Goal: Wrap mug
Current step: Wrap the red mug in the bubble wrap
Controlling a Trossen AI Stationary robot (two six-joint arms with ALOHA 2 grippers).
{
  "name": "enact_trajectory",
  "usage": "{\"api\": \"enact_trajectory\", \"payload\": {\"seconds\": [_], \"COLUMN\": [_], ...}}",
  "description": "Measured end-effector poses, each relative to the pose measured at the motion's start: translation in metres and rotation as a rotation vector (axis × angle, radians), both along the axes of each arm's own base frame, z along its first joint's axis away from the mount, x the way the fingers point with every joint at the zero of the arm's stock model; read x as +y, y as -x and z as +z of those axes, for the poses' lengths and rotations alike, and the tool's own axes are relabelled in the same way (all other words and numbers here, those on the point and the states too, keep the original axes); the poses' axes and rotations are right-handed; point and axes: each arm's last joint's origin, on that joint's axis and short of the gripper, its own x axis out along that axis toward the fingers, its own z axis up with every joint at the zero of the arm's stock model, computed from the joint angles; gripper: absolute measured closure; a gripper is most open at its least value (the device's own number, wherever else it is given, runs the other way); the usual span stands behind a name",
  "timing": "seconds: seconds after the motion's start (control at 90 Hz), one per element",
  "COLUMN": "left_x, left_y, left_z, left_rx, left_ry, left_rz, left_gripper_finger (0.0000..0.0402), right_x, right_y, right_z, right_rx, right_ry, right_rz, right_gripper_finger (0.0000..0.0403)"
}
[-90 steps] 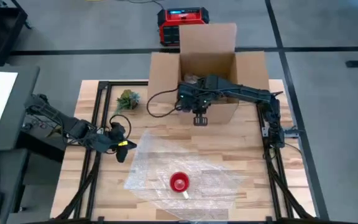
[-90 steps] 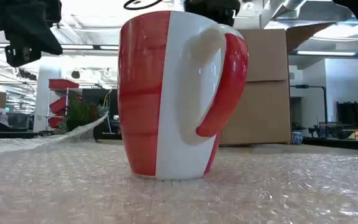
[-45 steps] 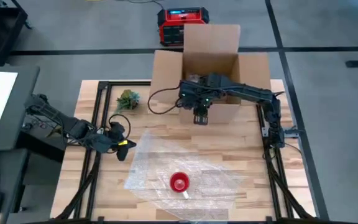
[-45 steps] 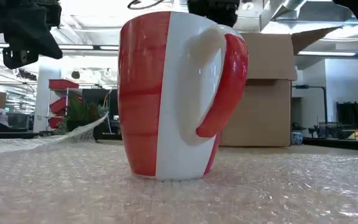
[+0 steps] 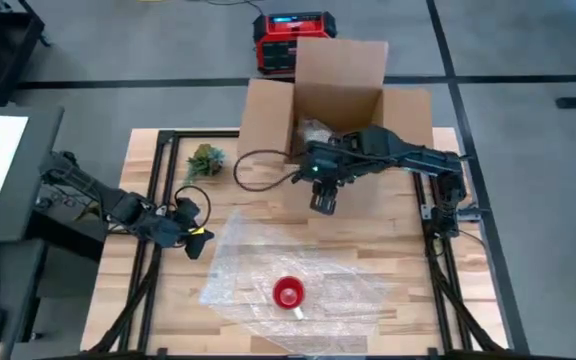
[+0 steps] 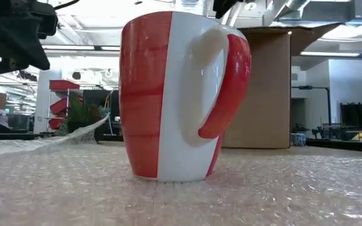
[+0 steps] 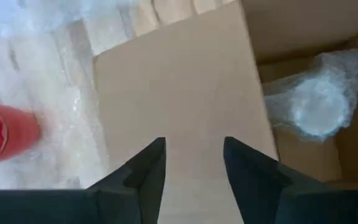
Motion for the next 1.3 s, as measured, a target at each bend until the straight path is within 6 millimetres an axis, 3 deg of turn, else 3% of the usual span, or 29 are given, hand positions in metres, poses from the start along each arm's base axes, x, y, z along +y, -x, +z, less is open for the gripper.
{"api": "enact_trajectory", "payload": {"seconds": [0.333, 0.544, 0.711, 0.922, 1.144, 1.3], "left_x": [-0.003, -0.012, -0.032, -0.069, -0.092, -0.101], "left_y": [0.001, 0.002, -0.007, -0.029, -0.045, -0.039], "left_z": [-0.001, -0.002, -0.013, -0.047, -0.077, -0.089], "left_rx": [0.039, 0.061, 0.085, 0.174, 0.227, 0.311], "left_ry": [0.063, 0.167, 0.124, 0.112, 0.189, 0.223], "left_rz": [-0.080, -0.091, -0.084, -0.030, 0.005, 0.040], "left_gripper_finger": [0.0402, 0.0402, 0.0402, 0.0402, 0.0402, 0.0402], "right_x": [0.030, 0.088, 0.138, 0.172, 0.189, 0.180], "right_y": [0.001, 0.002, -0.001, 0.003, -0.001, -0.019], "right_z": [0.001, 0.005, -0.019, -0.064, -0.086, -0.096], "right_rx": [-0.036, -0.106, -0.084, 0.022, -0.004, -0.105], "right_ry": [-0.061, -0.251, -0.299, -0.321, -0.386, -0.421], "right_rz": [-0.026, 0.119, 0.112, 0.042, 0.012, 0.025], "right_gripper_finger": [0.0259, 0.0259, 0.0259, 0.0259, 0.0259, 0.0251]}}
